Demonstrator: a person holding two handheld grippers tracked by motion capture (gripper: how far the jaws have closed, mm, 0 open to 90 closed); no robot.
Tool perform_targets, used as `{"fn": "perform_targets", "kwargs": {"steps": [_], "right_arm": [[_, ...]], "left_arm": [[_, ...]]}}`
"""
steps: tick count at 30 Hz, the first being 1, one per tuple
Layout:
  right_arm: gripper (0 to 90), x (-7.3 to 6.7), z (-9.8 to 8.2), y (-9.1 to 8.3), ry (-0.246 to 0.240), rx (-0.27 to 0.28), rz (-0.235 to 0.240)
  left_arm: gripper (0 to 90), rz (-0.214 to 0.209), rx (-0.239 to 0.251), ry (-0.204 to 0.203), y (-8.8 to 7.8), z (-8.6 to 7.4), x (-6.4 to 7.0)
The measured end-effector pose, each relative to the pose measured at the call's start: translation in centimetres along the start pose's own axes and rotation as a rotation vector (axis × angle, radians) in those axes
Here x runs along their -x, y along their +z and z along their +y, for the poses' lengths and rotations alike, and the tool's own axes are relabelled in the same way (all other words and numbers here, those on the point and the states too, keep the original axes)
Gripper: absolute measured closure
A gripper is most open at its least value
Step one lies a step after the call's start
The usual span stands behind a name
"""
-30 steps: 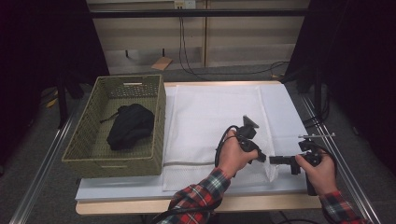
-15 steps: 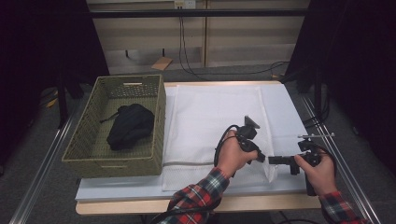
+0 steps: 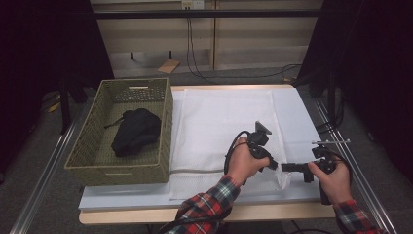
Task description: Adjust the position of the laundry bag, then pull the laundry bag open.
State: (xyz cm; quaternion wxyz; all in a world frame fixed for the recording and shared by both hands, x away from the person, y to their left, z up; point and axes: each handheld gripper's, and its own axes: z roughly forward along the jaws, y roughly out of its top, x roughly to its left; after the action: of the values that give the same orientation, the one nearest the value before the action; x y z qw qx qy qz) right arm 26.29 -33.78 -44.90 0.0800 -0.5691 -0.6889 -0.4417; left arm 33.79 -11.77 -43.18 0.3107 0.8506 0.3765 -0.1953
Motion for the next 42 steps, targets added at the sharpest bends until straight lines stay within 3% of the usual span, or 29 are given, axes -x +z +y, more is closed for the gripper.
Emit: {"fn": "perform_targets", "kwargs": {"steps": [1, 2, 4, 5, 25, 28, 42], "right_arm": [[89.0, 0.0, 0.0, -0.1, -0.017, -0.002, -0.032], [89.0, 0.1, 0.0, -0.3, -0.015, 0.009, -0.052], [89.0, 0.7, 0.0, -0.9, 0.014, 0.027, -0.022], [89.0, 0.9, 0.0, -1.1, 0.017, 0.035, -0.016], [88.9, 0.6, 0.0, -0.9, -0.012, 0.03, -0.012], [88.9, 0.6, -0.1, -1.1, -0.012, 0.031, -0.017], [88.9, 0.8, -0.1, -1.2, -0.012, 0.037, -0.008]], "left_arm": [[86.8, 0.03, 0.025, -0.033, -0.1, -0.1, 0.0], [86.9, 0.016, 0.028, -0.053, -0.3, -0.2, -0.4], [86.8, -0.028, 0.009, -0.035, -1.0, -0.3, -1.4], [86.8, -0.011, 0.004, -0.038, -1.3, -0.4, -1.5], [86.7, -0.052, 0.012, -0.056, -2.2, -0.6, -1.6], [86.8, -0.035, 0.011, -0.054, -2.3, -0.6, -1.6], [86.7, -0.045, 0.01, -0.07, -3.1, -0.8, -2.0]]}}
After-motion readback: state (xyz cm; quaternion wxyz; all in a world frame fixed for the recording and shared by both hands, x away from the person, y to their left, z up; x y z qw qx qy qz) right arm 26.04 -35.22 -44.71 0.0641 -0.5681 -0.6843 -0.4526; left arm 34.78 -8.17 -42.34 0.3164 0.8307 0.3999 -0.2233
